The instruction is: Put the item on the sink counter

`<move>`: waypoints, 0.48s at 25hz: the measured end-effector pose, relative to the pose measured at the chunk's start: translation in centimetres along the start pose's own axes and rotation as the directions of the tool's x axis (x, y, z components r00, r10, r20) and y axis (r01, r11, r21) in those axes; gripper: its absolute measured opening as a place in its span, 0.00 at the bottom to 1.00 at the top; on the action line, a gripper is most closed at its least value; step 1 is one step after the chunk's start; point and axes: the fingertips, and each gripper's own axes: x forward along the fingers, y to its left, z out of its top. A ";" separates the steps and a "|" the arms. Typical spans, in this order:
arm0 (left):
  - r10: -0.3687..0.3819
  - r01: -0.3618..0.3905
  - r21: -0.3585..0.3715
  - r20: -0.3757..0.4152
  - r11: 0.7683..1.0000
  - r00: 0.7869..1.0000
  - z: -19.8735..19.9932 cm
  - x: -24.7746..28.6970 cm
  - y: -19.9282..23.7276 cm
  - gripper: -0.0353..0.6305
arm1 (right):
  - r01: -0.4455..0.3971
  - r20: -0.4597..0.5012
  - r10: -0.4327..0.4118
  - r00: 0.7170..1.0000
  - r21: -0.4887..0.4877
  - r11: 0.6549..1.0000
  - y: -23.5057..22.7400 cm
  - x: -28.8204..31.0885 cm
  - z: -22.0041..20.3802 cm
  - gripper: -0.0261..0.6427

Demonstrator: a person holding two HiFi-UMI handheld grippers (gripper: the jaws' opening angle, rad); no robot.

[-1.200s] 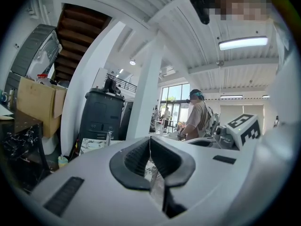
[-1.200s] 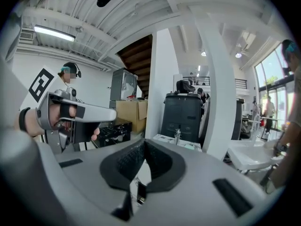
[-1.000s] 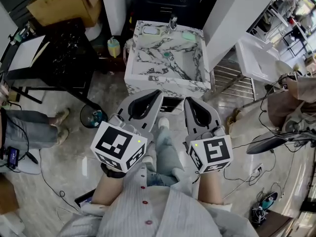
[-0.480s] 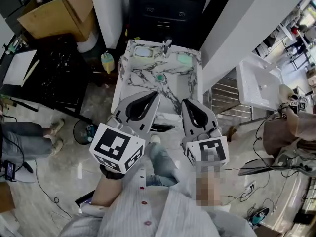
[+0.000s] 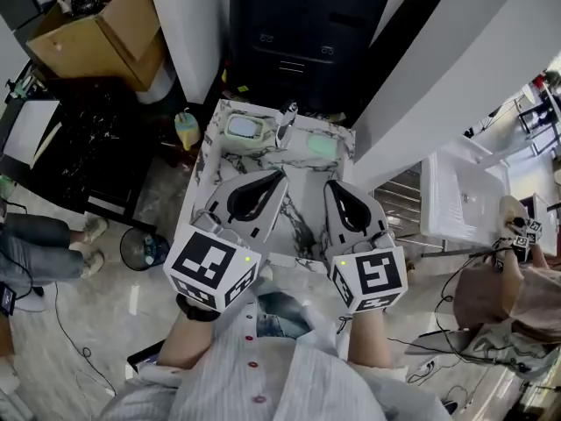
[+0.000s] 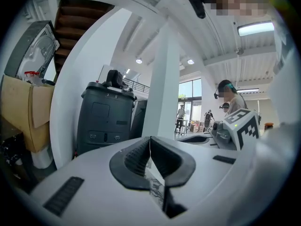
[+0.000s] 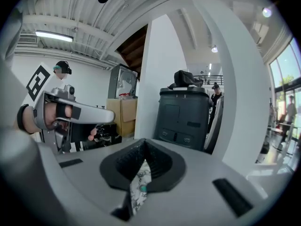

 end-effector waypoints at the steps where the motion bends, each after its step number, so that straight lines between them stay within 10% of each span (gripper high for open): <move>1: 0.002 -0.002 0.000 -0.010 1.000 1.000 -0.1 0.7 0.1 0.08 | -0.005 -0.001 0.005 1.000 0.004 1.000 -0.6 0.5 0.0 0.06; 12: -0.009 0.008 -0.016 -0.075 1.000 0.997 -1.1 4.4 3.0 0.08 | -0.019 -0.033 0.020 0.999 0.047 0.999 -2.5 5.2 -0.7 0.06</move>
